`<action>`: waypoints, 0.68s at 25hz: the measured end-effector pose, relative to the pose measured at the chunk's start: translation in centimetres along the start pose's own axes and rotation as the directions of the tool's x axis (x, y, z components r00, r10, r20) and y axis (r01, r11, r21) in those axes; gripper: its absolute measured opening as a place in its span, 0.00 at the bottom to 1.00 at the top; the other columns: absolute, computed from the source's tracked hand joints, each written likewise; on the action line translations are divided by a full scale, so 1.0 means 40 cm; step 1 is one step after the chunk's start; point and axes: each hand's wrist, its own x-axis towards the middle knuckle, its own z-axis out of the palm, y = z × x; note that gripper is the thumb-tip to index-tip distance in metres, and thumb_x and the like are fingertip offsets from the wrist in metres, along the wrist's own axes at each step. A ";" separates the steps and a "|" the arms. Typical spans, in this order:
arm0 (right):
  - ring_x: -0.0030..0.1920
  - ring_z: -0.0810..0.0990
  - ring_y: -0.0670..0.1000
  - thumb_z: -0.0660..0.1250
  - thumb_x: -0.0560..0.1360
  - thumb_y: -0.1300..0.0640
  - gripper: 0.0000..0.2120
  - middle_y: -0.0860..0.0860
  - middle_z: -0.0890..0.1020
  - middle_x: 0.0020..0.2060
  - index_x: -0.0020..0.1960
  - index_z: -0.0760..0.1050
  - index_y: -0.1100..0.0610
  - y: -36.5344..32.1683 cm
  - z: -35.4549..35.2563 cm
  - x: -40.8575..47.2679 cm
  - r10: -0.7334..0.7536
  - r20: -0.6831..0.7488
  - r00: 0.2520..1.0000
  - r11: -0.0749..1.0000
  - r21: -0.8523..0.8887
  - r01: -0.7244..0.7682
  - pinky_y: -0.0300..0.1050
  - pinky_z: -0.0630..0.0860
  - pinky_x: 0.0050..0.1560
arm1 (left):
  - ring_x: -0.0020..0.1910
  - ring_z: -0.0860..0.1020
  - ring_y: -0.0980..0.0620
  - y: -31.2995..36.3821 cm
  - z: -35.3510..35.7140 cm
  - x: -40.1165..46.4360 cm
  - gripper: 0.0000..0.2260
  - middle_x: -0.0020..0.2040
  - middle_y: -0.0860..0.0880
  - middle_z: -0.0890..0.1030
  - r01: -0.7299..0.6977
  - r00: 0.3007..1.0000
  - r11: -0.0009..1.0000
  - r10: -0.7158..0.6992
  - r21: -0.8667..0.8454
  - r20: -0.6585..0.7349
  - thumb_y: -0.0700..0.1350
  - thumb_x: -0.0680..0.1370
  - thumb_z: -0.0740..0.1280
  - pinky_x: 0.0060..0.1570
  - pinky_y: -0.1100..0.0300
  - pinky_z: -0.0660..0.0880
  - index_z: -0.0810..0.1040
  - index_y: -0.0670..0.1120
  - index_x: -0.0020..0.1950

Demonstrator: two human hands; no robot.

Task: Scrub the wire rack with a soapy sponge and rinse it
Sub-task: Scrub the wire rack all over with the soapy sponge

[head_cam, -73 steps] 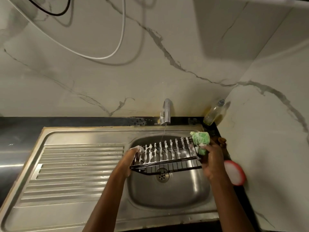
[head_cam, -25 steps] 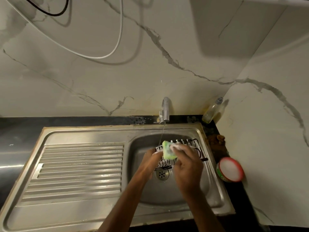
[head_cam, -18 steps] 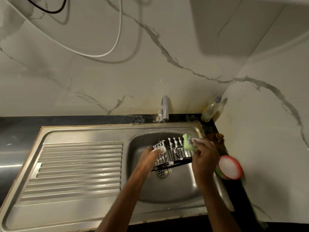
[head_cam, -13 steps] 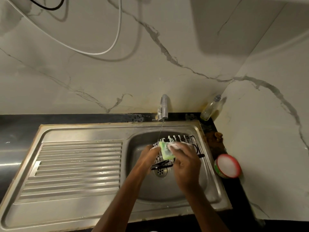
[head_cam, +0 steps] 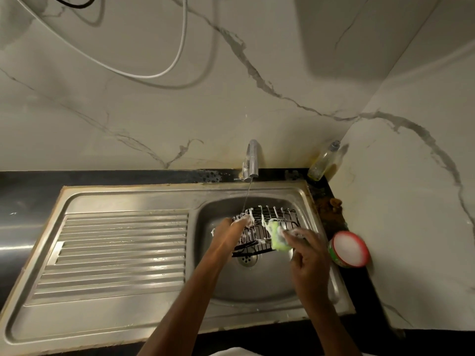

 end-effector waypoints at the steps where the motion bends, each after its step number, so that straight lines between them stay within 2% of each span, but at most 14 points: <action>1: 0.50 0.80 0.55 0.61 0.69 0.77 0.25 0.56 0.82 0.50 0.59 0.82 0.58 -0.001 0.004 0.011 0.059 -0.019 0.998 0.998 0.026 -0.058 0.28 0.74 0.52 | 0.51 0.80 0.54 0.002 0.007 -0.003 0.18 0.52 0.50 0.83 0.007 1.000 1.000 -0.007 0.000 0.010 0.67 0.74 0.67 0.60 0.47 0.76 0.81 0.54 0.50; 2: 0.50 0.79 0.55 0.60 0.70 0.77 0.25 0.55 0.81 0.50 0.59 0.82 0.58 -0.023 0.011 0.016 0.123 -0.033 0.992 0.992 0.043 -0.121 0.32 0.76 0.50 | 0.53 0.80 0.53 -0.002 0.014 -0.002 0.24 0.55 0.50 0.84 0.006 0.999 1.000 -0.006 -0.007 0.033 0.71 0.71 0.67 0.59 0.46 0.77 0.82 0.54 0.53; 3: 0.51 0.78 0.54 0.60 0.70 0.76 0.24 0.55 0.81 0.50 0.59 0.82 0.58 -0.056 0.021 0.008 0.135 -0.043 0.990 0.990 0.040 -0.134 0.37 0.78 0.47 | 0.53 0.79 0.53 -0.003 0.020 -0.004 0.25 0.55 0.51 0.83 0.023 0.999 0.999 -0.021 -0.034 0.037 0.72 0.71 0.68 0.58 0.47 0.76 0.81 0.54 0.53; 5: 0.51 0.77 0.54 0.59 0.71 0.71 0.22 0.55 0.80 0.52 0.58 0.83 0.58 -0.098 0.029 -0.016 -0.063 -0.018 0.998 0.998 0.022 0.063 0.40 0.79 0.41 | 0.51 0.78 0.53 0.001 0.026 -0.011 0.21 0.53 0.51 0.80 0.065 0.998 0.994 -0.064 -0.087 0.013 0.71 0.72 0.69 0.57 0.47 0.74 0.78 0.54 0.49; 6: 0.51 0.77 0.54 0.58 0.71 0.68 0.22 0.56 0.81 0.52 0.58 0.83 0.59 -0.090 0.027 -0.013 -0.141 0.011 0.990 0.990 0.012 0.140 0.41 0.79 0.40 | 0.54 0.79 0.50 0.010 0.027 -0.020 0.22 0.55 0.48 0.80 0.079 0.997 0.991 -0.076 -0.107 0.026 0.71 0.71 0.70 0.59 0.45 0.75 0.78 0.54 0.50; 7: 0.50 0.77 0.54 0.57 0.71 0.67 0.22 0.56 0.81 0.52 0.58 0.83 0.58 -0.065 0.027 0.001 -0.144 0.011 0.990 0.990 -0.001 0.144 0.43 0.80 0.39 | 0.58 0.79 0.47 0.011 0.024 -0.026 0.23 0.59 0.46 0.80 0.083 0.996 0.989 -0.081 -0.123 0.028 0.70 0.71 0.71 0.61 0.41 0.76 0.77 0.53 0.53; 10: 0.51 0.76 0.53 0.56 0.72 0.65 0.22 0.56 0.81 0.51 0.58 0.83 0.58 0.002 0.024 0.043 0.099 -0.110 0.989 0.994 -0.031 -0.103 0.49 0.81 0.40 | 0.64 0.75 0.44 0.004 0.014 -0.035 0.28 0.64 0.48 0.76 0.080 0.997 0.978 -0.074 -0.193 0.037 0.65 0.75 0.70 0.66 0.38 0.73 0.74 0.47 0.65; 11: 0.52 0.76 0.52 0.56 0.72 0.65 0.21 0.56 0.81 0.52 0.58 0.83 0.59 -0.011 0.034 0.038 0.114 -0.118 0.986 0.993 -0.004 -0.115 0.49 0.82 0.40 | 0.64 0.75 0.45 0.007 0.011 -0.038 0.28 0.63 0.49 0.76 0.077 0.997 0.976 -0.069 -0.202 0.045 0.64 0.75 0.70 0.67 0.39 0.72 0.73 0.47 0.67; 12: 0.52 0.77 0.53 0.57 0.73 0.65 0.20 0.57 0.81 0.53 0.58 0.82 0.59 -0.042 0.047 0.021 0.065 -0.095 0.993 0.998 0.017 -0.063 0.47 0.82 0.41 | 0.61 0.76 0.45 0.011 0.009 -0.036 0.27 0.59 0.49 0.77 0.079 0.997 0.980 -0.075 -0.184 0.033 0.65 0.76 0.70 0.67 0.39 0.73 0.75 0.48 0.65; 13: 0.52 0.78 0.54 0.58 0.73 0.67 0.19 0.57 0.81 0.53 0.58 0.82 0.60 -0.080 0.057 -0.004 -0.039 -0.059 0.998 0.999 0.021 0.040 0.45 0.82 0.41 | 0.59 0.77 0.45 0.011 0.008 -0.033 0.23 0.55 0.49 0.79 0.074 0.997 0.981 -0.068 -0.179 0.036 0.66 0.75 0.70 0.67 0.40 0.73 0.77 0.48 0.57; 15: 0.51 0.80 0.56 0.60 0.73 0.68 0.18 0.58 0.82 0.53 0.57 0.83 0.61 -0.089 0.053 -0.016 -0.196 0.009 0.980 0.980 0.017 0.196 0.42 0.81 0.41 | 0.54 0.78 0.46 0.014 0.011 -0.027 0.18 0.50 0.48 0.79 0.059 0.998 0.981 -0.055 -0.185 0.029 0.64 0.76 0.70 0.66 0.41 0.74 0.77 0.50 0.48; 16: 0.51 0.80 0.56 0.60 0.72 0.69 0.18 0.58 0.82 0.52 0.57 0.83 0.61 -0.057 0.042 0.004 -0.170 0.009 0.985 0.985 0.004 0.170 0.42 0.82 0.42 | 0.54 0.77 0.47 0.019 0.014 -0.030 0.14 0.50 0.48 0.78 0.062 0.998 0.978 -0.060 -0.199 0.020 0.61 0.78 0.70 0.66 0.42 0.74 0.76 0.51 0.47; 17: 0.52 0.80 0.57 0.61 0.72 0.71 0.19 0.59 0.82 0.52 0.57 0.83 0.61 -0.015 0.030 0.027 -0.077 -0.036 0.996 0.997 -0.024 0.076 0.43 0.82 0.43 | 0.55 0.77 0.48 0.016 0.014 -0.025 0.14 0.51 0.48 0.78 0.082 0.997 0.973 -0.076 -0.216 0.034 0.60 0.77 0.70 0.66 0.43 0.73 0.75 0.51 0.48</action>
